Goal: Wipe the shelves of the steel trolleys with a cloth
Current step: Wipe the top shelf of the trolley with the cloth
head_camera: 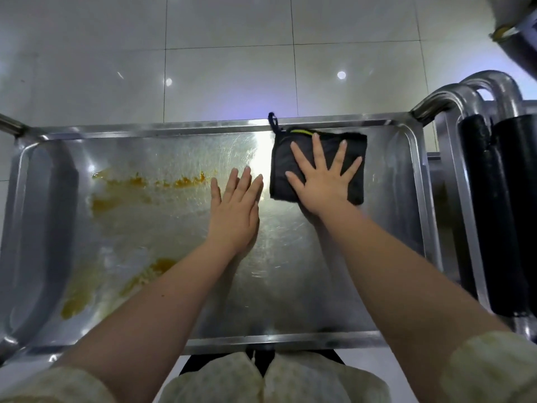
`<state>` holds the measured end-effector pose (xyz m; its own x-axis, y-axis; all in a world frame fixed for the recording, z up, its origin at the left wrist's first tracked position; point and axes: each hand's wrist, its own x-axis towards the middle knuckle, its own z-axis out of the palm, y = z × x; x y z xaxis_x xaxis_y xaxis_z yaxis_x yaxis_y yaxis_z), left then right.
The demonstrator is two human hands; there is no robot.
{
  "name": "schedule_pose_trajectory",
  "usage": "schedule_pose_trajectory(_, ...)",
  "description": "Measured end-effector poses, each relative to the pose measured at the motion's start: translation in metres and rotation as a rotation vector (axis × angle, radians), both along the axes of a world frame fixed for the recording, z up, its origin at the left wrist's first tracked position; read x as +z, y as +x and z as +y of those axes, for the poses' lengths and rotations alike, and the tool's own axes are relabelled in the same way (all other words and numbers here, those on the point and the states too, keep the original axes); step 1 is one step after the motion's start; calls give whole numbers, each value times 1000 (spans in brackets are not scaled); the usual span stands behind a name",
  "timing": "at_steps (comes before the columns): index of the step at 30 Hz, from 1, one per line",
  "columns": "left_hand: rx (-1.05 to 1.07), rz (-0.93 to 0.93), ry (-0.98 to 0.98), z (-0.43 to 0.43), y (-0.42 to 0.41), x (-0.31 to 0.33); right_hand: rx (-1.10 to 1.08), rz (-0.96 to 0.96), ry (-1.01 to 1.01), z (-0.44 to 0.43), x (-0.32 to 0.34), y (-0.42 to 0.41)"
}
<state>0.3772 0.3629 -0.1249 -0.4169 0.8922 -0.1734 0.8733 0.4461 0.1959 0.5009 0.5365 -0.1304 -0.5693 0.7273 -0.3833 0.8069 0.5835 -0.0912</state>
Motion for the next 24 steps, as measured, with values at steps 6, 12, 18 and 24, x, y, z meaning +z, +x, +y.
schedule_pose_trajectory(6, 56, -56, 18, 41, 8, 5, 111, 56, -11, -114, 2, 118)
schedule_pose_trajectory(12, 32, -39, -24, 43, 12, -9, 274, 54, -30, -153, 6, 176)
schedule_pose_trajectory(18, 37, -43, 13, 42, 12, -16, 27, 71, 69, -4, 1, 66)
schedule_pose_trajectory(24, 41, -24, 30, 40, 12, -18, -72, 4, 16, 38, 3, 27)
